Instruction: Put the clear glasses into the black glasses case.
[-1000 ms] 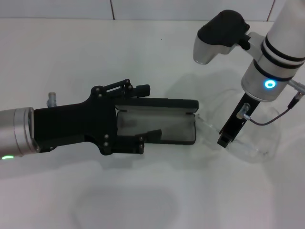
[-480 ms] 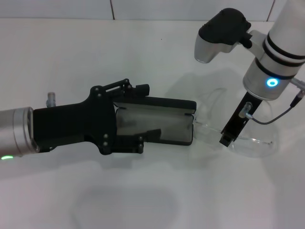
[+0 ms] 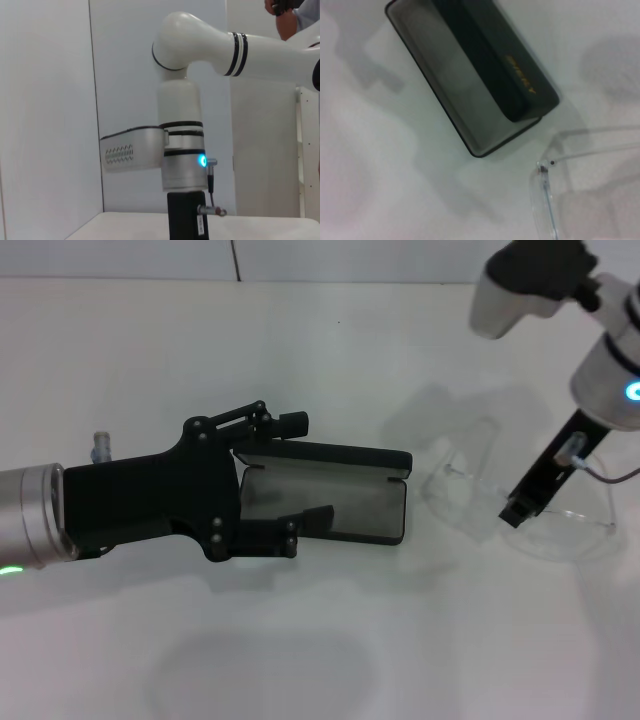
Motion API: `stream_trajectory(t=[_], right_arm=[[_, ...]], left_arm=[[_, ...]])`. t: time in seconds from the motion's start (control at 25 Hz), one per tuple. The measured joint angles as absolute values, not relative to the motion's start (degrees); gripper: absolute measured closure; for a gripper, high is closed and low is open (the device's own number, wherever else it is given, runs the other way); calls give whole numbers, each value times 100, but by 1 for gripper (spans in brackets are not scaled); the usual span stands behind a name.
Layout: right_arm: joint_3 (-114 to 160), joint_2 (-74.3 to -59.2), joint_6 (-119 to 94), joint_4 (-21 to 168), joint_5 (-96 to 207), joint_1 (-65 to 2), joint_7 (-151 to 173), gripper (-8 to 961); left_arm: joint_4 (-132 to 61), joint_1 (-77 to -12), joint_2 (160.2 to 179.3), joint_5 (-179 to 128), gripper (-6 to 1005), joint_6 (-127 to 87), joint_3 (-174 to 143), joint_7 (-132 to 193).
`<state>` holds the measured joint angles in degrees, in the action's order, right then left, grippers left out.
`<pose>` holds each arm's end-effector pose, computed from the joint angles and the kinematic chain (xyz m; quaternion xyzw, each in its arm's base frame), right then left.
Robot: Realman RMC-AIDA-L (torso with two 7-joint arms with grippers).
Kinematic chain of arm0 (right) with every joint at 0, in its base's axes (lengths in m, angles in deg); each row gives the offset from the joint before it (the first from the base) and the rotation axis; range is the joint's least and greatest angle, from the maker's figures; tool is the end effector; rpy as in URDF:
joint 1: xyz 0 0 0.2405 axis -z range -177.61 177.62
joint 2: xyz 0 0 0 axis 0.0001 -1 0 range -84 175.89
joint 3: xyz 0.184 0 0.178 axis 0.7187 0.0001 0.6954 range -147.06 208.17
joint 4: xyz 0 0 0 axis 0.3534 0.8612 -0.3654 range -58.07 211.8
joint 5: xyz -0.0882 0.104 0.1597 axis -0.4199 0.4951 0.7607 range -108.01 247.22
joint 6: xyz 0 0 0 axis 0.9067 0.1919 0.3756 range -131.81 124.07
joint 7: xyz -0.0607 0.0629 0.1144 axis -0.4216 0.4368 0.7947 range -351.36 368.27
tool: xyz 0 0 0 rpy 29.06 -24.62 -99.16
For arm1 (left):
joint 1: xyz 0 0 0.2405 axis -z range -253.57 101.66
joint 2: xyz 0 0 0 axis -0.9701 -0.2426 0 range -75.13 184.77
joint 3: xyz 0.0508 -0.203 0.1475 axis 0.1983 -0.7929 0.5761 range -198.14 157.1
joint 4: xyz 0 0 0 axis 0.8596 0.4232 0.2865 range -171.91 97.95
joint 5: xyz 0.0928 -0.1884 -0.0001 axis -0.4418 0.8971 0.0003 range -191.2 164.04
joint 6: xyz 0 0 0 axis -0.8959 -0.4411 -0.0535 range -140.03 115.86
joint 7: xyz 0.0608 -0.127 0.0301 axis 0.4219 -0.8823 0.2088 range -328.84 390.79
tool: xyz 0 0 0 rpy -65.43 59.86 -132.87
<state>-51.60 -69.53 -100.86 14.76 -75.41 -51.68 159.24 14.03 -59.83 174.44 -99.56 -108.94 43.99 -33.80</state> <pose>0.1357 0.3741 -0.0119 -0.9103 0.3133 -0.2550 0.0902 -0.2232 0.2753 0.0044 -0.9304 -0.0151 -0.3503 0.1072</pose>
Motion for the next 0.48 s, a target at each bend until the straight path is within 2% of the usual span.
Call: stream_trajectory(t=[0.48], right_arm=[[-3800,-6954,-10787,302,-7174,-4575,15399,852]], left_arm=[[1400,-5991,17446,-9932,256,-10894,4370,-3380]])
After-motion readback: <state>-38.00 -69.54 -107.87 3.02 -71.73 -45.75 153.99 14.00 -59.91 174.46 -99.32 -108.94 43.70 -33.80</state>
